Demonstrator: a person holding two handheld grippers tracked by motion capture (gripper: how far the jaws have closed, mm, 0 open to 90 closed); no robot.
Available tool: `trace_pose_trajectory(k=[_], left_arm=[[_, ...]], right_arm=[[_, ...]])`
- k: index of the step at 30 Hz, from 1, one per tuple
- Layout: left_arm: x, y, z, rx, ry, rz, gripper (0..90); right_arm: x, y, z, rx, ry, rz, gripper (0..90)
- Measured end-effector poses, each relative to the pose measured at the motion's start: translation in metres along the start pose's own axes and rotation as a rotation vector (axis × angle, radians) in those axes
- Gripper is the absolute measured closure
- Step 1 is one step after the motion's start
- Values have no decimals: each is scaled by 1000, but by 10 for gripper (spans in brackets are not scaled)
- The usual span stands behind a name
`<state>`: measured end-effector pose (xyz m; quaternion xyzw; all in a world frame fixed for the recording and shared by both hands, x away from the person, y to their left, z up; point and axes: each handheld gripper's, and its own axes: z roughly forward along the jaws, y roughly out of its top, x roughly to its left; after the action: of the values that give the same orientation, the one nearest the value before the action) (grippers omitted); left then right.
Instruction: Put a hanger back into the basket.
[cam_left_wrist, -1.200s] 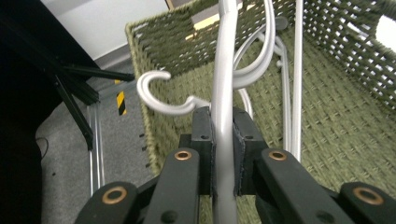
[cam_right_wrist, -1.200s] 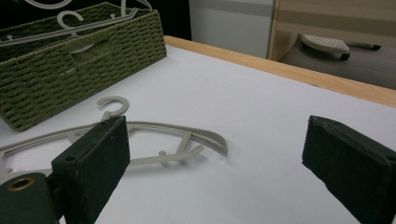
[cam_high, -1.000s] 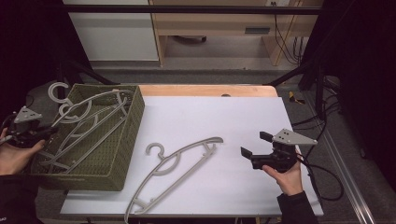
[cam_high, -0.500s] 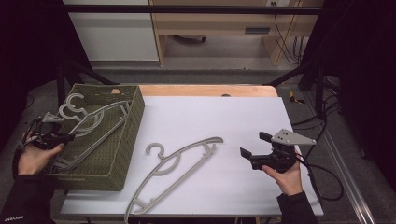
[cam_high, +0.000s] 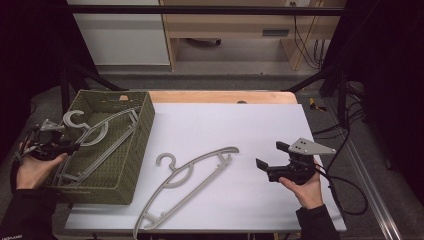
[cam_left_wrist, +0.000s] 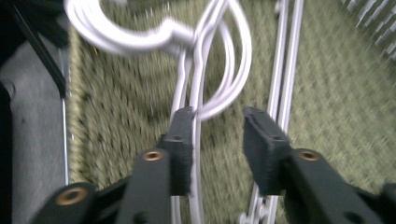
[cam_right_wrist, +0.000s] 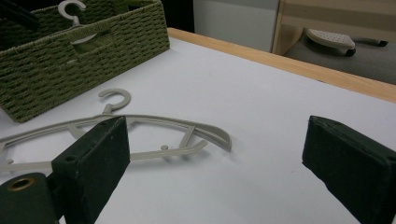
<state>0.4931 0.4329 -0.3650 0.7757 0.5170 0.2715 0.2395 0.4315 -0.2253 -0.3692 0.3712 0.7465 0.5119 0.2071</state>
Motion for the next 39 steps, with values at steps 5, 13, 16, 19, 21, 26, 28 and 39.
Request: trace_pose_trajectory(k=[5, 13, 16, 19, 21, 26, 28, 39], left_arm=[[-14, 4, -16, -155, -37, 14, 485], [-44, 11, -41, -265, -119, 23, 407], [-57, 11, -50, -325, -161, 3, 395], [-71, 11, -56, -363, -185, 6, 358], [-80, 11, -60, -396, -209, 15, 315], [-104, 11, -68, -454, -253, 32, 244], [-113, 11, -70, -470, -270, 33, 231], [-156, 9, -71, -500, -341, 98, 203]], right_arm=[[0, 0, 1, 1, 1, -2, 78], [0, 1, 0, -4, 3, -3, 76], [1, 1, 0, -4, 3, -7, 75], [1, 1, 0, -4, 4, -7, 75], [1, 1, 0, -4, 5, -5, 75], [2, 2, 0, -4, 13, -12, 73], [3, 2, 1, -3, 13, -14, 73], [9, 4, 19, 28, 31, -24, 76]])
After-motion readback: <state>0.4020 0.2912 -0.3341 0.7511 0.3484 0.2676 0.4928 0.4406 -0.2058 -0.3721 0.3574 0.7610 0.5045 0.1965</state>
